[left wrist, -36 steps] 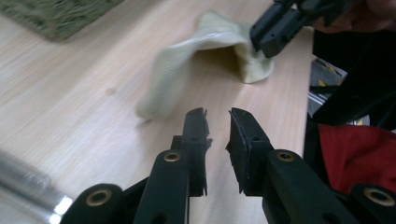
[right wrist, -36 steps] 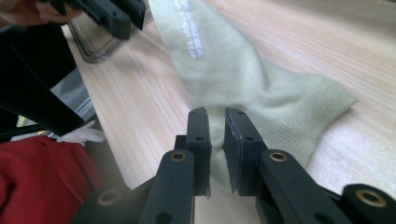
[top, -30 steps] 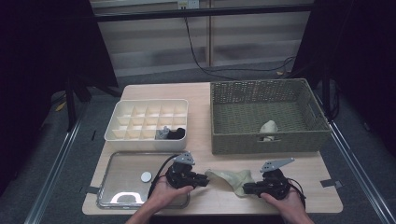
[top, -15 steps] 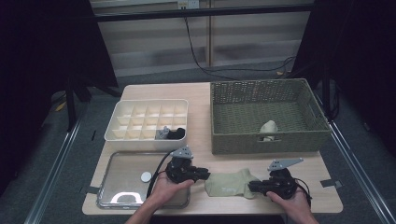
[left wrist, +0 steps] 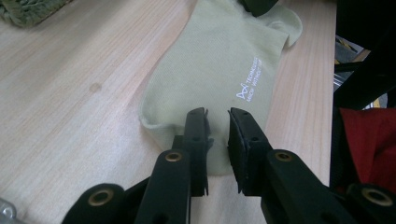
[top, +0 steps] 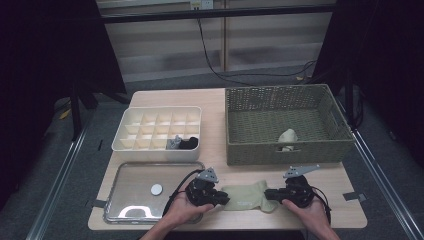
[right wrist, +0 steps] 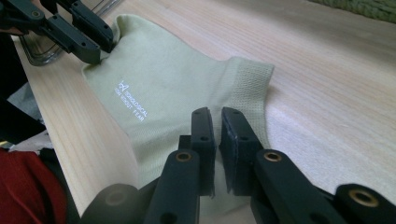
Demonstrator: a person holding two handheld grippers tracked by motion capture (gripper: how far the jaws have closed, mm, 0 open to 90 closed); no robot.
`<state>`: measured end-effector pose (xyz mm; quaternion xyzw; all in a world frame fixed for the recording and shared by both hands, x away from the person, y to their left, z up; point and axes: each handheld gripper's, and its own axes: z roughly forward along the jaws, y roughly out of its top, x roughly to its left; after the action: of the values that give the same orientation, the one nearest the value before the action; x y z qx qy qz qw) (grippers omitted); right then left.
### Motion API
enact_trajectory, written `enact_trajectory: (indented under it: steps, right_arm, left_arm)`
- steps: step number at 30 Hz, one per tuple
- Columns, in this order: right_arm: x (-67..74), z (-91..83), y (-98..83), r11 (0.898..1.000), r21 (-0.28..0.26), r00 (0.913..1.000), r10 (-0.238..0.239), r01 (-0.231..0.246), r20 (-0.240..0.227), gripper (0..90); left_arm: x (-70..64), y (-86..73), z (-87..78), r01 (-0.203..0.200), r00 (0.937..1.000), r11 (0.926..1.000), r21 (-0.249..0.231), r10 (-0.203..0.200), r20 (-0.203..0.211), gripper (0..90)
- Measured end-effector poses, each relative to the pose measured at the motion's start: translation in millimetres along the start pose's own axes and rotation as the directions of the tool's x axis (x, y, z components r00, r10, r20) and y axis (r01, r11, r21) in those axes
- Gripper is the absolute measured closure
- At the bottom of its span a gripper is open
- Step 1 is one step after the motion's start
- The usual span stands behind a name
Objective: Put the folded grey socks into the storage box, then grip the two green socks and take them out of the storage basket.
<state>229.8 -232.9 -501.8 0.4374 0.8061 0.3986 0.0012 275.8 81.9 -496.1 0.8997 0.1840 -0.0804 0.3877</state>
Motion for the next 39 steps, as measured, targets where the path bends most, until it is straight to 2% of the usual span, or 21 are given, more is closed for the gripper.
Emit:
enact_trajectory:
  steps: [2, 3, 6, 7, 9, 10, 14, 15, 16, 17, 18, 20, 26, 29, 32, 36, 39]
  right_arm:
    - [-1.5, -1.0, -0.7, 1.000, -0.004, 1.0000, 0.007, -0.007, 0.006, 84.4]
    - [-2.2, -1.2, -0.8, 1.000, -0.005, 1.0000, 0.006, -0.006, 0.005, 84.9]
    - [-3.2, -1.4, -0.6, 1.000, -0.007, 0.9999, 0.011, -0.011, 0.011, 85.4]
    - [-3.8, -1.3, -0.2, 1.000, -0.008, 0.9999, 0.009, -0.009, 0.013, 85.4]
    - [-4.7, -1.1, 0.7, 1.000, -0.011, 0.9998, 0.013, -0.013, 0.016, 84.9]
    - [-5.8, -0.7, 1.2, 1.000, -0.012, 0.9998, 0.012, -0.012, 0.016, 84.9]
    - [-7.6, 1.2, 4.4, 1.000, -0.016, 0.9996, 0.023, -0.023, 0.014, 82.8]
    - [-7.8, 1.5, 4.6, 1.000, -0.017, 0.9997, 0.022, -0.022, 0.011, 82.0]
    - [-7.7, 1.3, 4.5, 1.000, -0.018, 0.9997, 0.022, -0.022, 0.007, 80.9]
    - [-7.6, 0.8, 4.4, 0.999, -0.023, 0.9997, 0.023, -0.023, 0.001, 80.4]
    - [-7.3, 0.2, 4.4, 0.999, -0.024, 0.9998, 0.022, -0.022, 0.002, 80.1]
    - [-6.6, -2.2, 4.8, 0.998, -0.049, 0.9996, 0.026, -0.027, -0.005, 79.4]
    - [-4.7, -12.1, 9.9, 0.993, -0.112, 0.9991, 0.038, -0.040, -0.020, 73.4]
    - [-5.6, -14.6, 12.2, 0.991, -0.125, 0.9990, 0.040, -0.042, -0.020, 70.6]
    - [-5.1, -18.5, 14.5, 0.990, -0.137, 0.9988, 0.042, -0.045, -0.025, 67.9]
    - [-6.4, -24.6, 15.9, 0.985, -0.170, 0.9994, 0.035, -0.035, -0.003, 64.6]
    - [-8.9, -31.6, 18.5, 0.981, -0.192, 0.9992, 0.041, -0.040, 0.003, 63.7]
  left_arm:
    - [0.7, -2.1, -0.7, 0.001, 1.0000, 1.0000, -0.008, -0.001, 0.007, 78.8]
    - [0.1, -2.5, -2.1, -0.004, 1.0000, 1.0000, 0.005, 0.004, -0.007, 79.3]
    - [0.8, -5.7, -4.2, 0.000, 0.9999, 1.0000, -0.001, 0.000, 0.016, 80.2]
    - [0.9, -6.3, -5.7, 0.004, 0.9999, 0.9999, 0.009, -0.004, 0.009, 80.8]
    - [2.6, -8.4, -5.9, 0.023, 0.9992, 0.9997, -0.010, -0.022, 0.032, 81.8]
    - [3.2, -8.6, -7.1, 0.019, 0.9996, 0.9998, 0.005, -0.020, 0.021, 81.9]
    - [2.7, -8.8, -6.8, 0.027, 0.9992, 0.9996, 0.003, -0.027, 0.031, 82.1]
    - [3.4, -8.5, -7.3, 0.018, 0.9993, 0.9998, 0.009, -0.018, 0.031, 81.9]
    - [4.3, -9.4, -6.2, 0.030, 0.9979, 0.9994, -0.016, -0.029, 0.058, 81.5]
    - [4.7, -9.2, -6.4, 0.029, 0.9979, 0.9995, -0.016, -0.028, 0.059, 80.9]
    - [5.2, -8.0, -8.1, 0.027, 0.9982, 0.9996, 0.001, -0.027, 0.053, 80.2]
    - [5.8, -7.5, -9.1, 0.038, 0.9979, 0.9990, -0.026, -0.036, 0.053, 79.2]
    - [9.4, -7.0, -22.0, 0.062, 0.9974, 0.9959, -0.066, -0.059, 0.040, 73.1]
    - [11.1, -7.7, -28.1, 0.079, 0.9967, 0.9938, -0.077, -0.078, 0.025, 68.3]
    - [12.5, -9.2, -34.2, 0.081, 0.9967, 0.9918, -0.099, -0.080, 0.006, 65.7]
    - [15.4, -13.4, -43.9, 0.078, 0.9967, 0.9886, -0.129, -0.080, -0.011, 65.7]
    - [19.1, -17.2, -50.5, 0.098, 0.9943, 0.9852, -0.141, -0.103, -0.029, 61.9]
